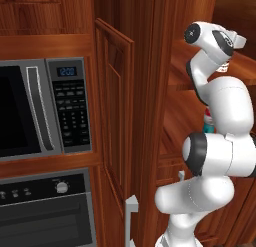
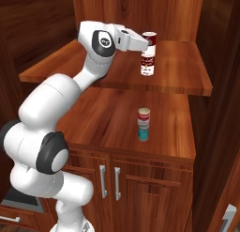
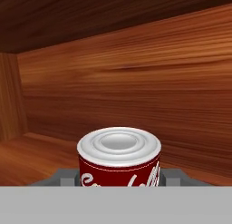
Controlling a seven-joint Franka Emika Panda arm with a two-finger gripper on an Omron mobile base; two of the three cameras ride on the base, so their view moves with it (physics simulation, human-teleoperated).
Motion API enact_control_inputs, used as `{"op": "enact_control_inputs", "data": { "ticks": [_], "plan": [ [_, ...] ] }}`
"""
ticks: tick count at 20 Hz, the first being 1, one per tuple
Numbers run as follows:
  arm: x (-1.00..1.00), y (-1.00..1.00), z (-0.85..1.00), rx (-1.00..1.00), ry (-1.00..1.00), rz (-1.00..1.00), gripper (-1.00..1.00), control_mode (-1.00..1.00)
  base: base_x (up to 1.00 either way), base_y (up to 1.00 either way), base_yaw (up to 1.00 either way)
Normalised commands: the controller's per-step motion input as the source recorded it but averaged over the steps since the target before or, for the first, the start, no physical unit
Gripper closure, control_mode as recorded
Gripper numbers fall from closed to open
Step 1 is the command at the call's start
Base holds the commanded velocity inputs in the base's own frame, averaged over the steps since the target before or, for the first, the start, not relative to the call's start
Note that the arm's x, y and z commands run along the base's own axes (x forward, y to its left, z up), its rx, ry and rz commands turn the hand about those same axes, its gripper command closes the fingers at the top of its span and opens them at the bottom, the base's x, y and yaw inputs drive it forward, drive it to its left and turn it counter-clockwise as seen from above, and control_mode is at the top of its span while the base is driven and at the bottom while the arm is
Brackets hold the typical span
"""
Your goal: Stack two cans on top of the other two cans in the cabinet.
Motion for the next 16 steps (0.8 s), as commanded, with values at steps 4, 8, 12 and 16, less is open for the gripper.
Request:
{"op": "enact_control_inputs", "data": {
  "ticks": [4,8,12,16],
  "plan": [
    [0.0,0.0,-0.08,0.0,0.0,0.0,1.0,-1.0,0.0,0.0,0.0],
    [0.0,0.01,-0.11,0.0,0.0,0.0,1.0,-1.0,0.0,0.0,0.0],
    [0.0,0.0,-0.11,0.0,0.03,0.0,-1.0,-1.0,0.0,0.0,0.0],
    [0.0,0.0,-0.03,0.0,0.0,0.0,-1.0,-1.0,0.0,0.0,0.0]
  ]
}}
